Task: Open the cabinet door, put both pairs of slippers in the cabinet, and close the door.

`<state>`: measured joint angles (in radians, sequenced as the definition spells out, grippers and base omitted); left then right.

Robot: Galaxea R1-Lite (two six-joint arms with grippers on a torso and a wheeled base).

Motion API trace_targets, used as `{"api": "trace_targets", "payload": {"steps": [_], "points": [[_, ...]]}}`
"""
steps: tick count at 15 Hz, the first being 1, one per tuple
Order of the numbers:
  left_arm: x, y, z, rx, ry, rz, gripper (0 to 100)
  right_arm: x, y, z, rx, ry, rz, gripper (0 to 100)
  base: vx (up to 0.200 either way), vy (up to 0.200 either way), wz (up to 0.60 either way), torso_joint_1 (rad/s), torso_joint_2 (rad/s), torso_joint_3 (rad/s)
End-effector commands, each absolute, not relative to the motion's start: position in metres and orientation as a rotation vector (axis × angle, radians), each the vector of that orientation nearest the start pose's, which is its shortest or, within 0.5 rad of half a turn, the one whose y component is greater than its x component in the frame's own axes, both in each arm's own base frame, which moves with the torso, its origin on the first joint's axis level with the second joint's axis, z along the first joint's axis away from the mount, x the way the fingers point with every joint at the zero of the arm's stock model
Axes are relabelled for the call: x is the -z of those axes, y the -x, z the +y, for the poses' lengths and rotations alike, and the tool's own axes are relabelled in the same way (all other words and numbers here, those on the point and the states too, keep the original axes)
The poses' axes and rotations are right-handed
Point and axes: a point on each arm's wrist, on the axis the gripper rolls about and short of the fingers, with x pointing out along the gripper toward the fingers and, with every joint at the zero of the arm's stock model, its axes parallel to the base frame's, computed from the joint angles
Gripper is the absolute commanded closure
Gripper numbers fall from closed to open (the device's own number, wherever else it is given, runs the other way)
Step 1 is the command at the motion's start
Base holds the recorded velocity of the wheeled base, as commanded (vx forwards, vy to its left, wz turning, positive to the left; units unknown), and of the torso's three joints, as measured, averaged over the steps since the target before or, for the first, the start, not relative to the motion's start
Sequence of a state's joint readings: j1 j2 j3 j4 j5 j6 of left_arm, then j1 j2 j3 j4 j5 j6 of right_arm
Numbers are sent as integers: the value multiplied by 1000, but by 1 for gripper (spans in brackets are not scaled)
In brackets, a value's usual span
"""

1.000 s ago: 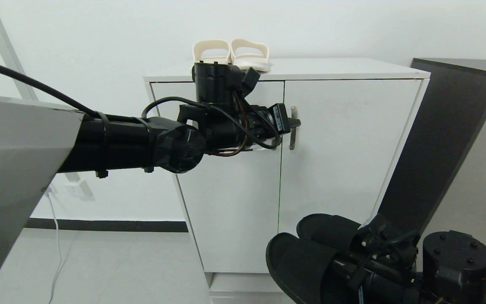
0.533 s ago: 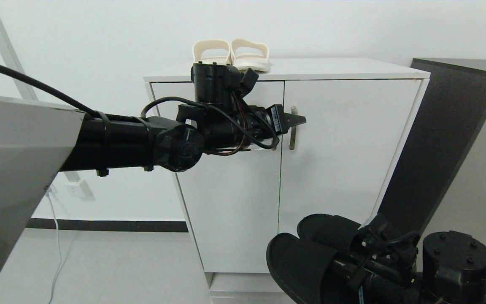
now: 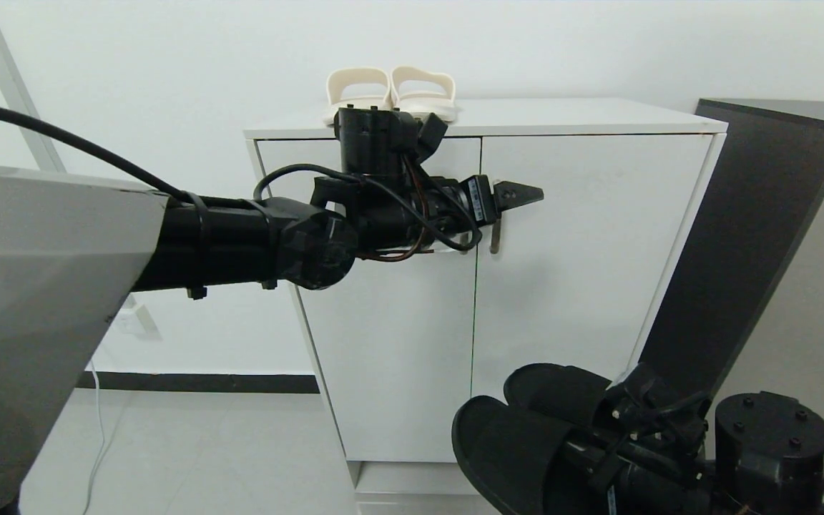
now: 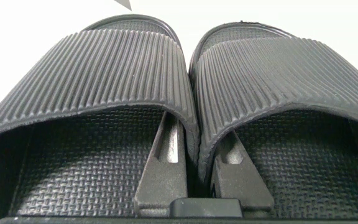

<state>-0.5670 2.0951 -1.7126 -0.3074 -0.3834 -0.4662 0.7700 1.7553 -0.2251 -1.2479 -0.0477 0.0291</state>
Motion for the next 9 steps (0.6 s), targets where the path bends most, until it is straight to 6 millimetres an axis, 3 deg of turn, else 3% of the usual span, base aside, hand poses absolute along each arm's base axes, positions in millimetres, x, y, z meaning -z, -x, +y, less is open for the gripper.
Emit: {"api": "trace_targets", "payload": {"steps": [1,8,9], "points": [[-249,-375,-251,906,420,299,0,-94,-171,164,-713,89,279,100,0,0,0,0,0,0],[-242,-386,-263,900,410,284,0,-90,-171,165,-716,95,294,100,0,0,0,0,0,0],[-242,-386,-263,900,410,284,100,-90,-171,165,-715,96,295,100,0,0,0,0,0,0]]}}
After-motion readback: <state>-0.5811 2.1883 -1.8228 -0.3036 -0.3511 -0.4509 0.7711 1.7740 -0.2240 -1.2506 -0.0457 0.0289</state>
